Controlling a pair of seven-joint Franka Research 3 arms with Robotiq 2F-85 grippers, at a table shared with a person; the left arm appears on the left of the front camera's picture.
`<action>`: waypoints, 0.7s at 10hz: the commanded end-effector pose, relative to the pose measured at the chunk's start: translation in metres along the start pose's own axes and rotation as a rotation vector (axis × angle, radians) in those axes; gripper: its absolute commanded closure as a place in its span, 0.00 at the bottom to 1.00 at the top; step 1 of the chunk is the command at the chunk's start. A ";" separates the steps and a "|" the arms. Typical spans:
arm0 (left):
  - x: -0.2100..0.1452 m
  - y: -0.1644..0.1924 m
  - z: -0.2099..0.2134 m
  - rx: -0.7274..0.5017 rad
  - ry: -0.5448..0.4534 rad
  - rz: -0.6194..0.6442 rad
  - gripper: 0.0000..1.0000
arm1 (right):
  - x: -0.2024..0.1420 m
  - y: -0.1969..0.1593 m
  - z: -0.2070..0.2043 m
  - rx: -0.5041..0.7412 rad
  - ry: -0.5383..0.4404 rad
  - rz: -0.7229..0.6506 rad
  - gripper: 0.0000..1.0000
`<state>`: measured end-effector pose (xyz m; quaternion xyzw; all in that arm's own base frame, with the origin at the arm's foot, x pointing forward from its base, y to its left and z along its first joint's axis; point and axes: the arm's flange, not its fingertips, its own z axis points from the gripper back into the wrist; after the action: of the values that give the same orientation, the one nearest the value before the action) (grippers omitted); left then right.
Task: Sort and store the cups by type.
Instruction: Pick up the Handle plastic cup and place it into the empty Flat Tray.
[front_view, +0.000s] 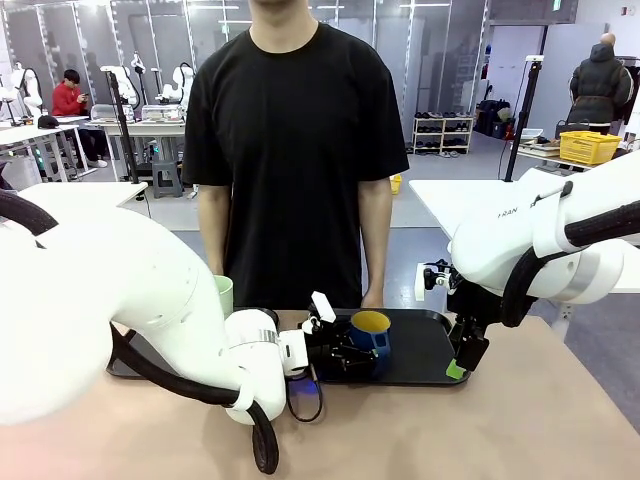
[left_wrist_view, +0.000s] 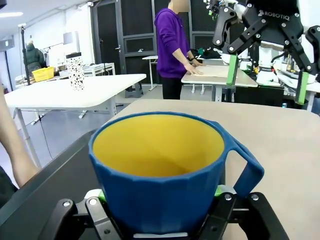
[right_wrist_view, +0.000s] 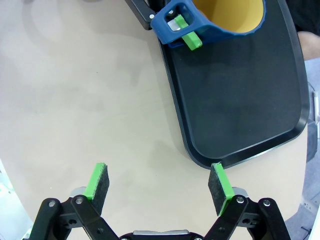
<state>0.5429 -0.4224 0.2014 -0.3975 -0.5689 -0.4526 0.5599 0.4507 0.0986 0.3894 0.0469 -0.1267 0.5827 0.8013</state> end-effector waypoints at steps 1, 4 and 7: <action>-0.018 -0.012 0.008 0.016 -0.014 -0.032 0.27 | -0.003 0.002 0.001 -0.007 0.004 0.008 0.00; -0.020 -0.012 0.014 0.021 -0.018 -0.033 0.27 | -0.003 0.002 0.001 -0.007 0.004 0.008 0.00; -0.025 -0.011 0.020 0.032 -0.027 -0.007 0.27 | -0.003 0.002 0.001 -0.007 0.004 0.008 0.00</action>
<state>0.5504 -0.4100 0.1999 -0.3954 -0.5729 -0.4457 0.5628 0.4507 0.0986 0.3894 0.0469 -0.1267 0.5827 0.8013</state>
